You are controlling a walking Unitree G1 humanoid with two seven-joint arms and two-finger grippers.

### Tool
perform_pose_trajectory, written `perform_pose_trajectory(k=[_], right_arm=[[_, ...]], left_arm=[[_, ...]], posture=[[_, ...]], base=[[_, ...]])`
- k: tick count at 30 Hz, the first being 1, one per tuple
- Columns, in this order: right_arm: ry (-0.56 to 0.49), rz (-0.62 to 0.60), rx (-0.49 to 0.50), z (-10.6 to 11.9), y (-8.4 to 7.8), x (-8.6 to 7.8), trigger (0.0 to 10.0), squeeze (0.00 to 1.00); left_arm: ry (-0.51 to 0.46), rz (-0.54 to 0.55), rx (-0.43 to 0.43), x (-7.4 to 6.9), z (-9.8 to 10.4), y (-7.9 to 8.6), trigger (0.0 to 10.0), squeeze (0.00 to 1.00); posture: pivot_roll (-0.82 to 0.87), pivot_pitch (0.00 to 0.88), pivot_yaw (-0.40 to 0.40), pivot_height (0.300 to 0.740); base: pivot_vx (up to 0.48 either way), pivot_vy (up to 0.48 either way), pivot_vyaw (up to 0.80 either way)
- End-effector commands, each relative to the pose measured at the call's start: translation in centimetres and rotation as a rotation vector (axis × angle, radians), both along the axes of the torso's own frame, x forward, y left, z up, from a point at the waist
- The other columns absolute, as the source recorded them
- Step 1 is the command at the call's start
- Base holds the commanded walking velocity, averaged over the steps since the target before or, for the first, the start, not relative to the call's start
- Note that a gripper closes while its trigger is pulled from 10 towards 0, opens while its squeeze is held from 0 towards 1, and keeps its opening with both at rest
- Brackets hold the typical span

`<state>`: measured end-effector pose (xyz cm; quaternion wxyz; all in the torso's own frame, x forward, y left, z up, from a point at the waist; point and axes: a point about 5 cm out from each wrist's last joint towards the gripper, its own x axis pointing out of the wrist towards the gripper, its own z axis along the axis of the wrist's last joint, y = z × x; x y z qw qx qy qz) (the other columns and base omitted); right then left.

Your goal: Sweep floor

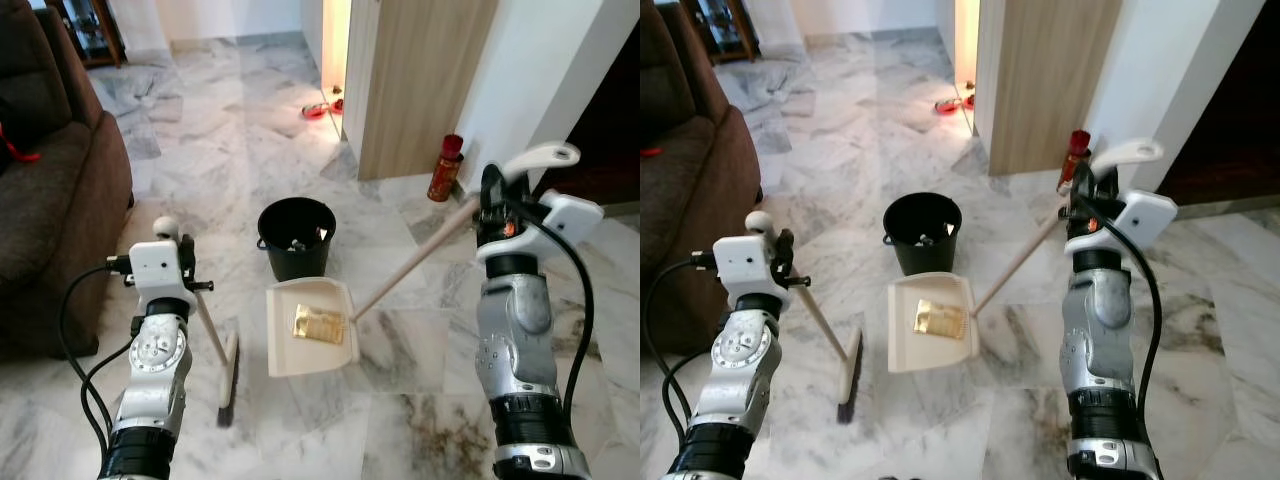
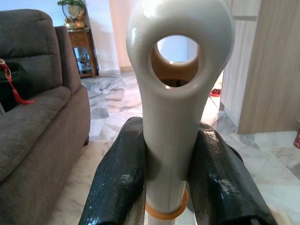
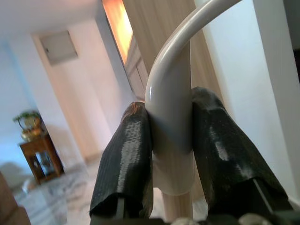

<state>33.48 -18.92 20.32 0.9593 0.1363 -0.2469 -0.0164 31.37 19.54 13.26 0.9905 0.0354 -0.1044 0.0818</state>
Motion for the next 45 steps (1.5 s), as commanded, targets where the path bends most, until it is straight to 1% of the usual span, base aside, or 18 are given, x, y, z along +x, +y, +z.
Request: perform_pose_trajectory(k=[1, 6, 10, 16, 26, 30, 42, 45], right_arm=[[-0.136, 0.009, 0.038, 2.9, 0.2, -0.2, 10.0, 0.00], [-0.206, 0.021, 0.066, 4.7, 0.4, 0.1, 10.0, 0.00], [-0.232, 0.026, 0.068, 5.3, 0.6, 0.2, 10.0, 0.00], [-0.243, 0.022, 0.073, 5.4, 0.6, 0.0, 10.0, 0.00], [-0.241, 0.023, 0.079, 5.3, 0.6, -0.1, 10.0, 0.00], [-0.237, 0.028, 0.079, 5.0, 0.7, -0.1, 10.0, 0.00], [-0.238, 0.035, 0.075, 5.1, 0.7, 0.1, 10.0, 0.00], [-0.241, 0.038, 0.073, 5.2, 0.7, 0.1, 10.0, 0.00]], left_arm=[[-0.090, -0.015, 0.027, 0.2, 1.8, -0.3, 10.0, 0.00], [-0.090, -0.016, 0.028, 0.2, 1.8, -0.5, 10.0, 0.00], [-0.091, -0.012, 0.028, 0.2, 1.9, -0.4, 10.0, 0.00], [-0.083, -0.016, 0.037, 0.2, 1.9, -0.3, 10.0, 0.00], [-0.083, -0.016, 0.049, 0.4, 2.1, -0.3, 10.0, 0.00], [-0.080, -0.018, 0.049, 0.2, 1.9, -0.4, 10.0, 0.00], [-0.088, -0.018, 0.048, 0.4, 2.0, -0.5, 10.0, 0.00], [-0.089, -0.018, 0.047, 0.4, 2.0, -0.6, 10.0, 0.00]], posture=[[0.08, 0.065, 0.032, 0.740], [0.08, 0.067, 0.034, 0.740], [0.08, 0.067, 0.034, 0.740], [0.09, 0.065, 0.053, 0.740], [0.09, 0.076, 0.056, 0.740], [0.09, 0.069, 0.055, 0.740], [0.09, 0.039, 0.048, 0.740], [0.09, 0.027, 0.047, 0.740]], base=[[0.000, 0.000, 0.00], [0.000, 0.000, 0.00], [0.000, 0.000, 0.00], [0.000, 0.000, 0.00], [0.000, 0.000, 0.00], [0.000, 0.000, 0.00], [0.000, 0.000, 0.00], [0.245, 0.000, 0.00]])
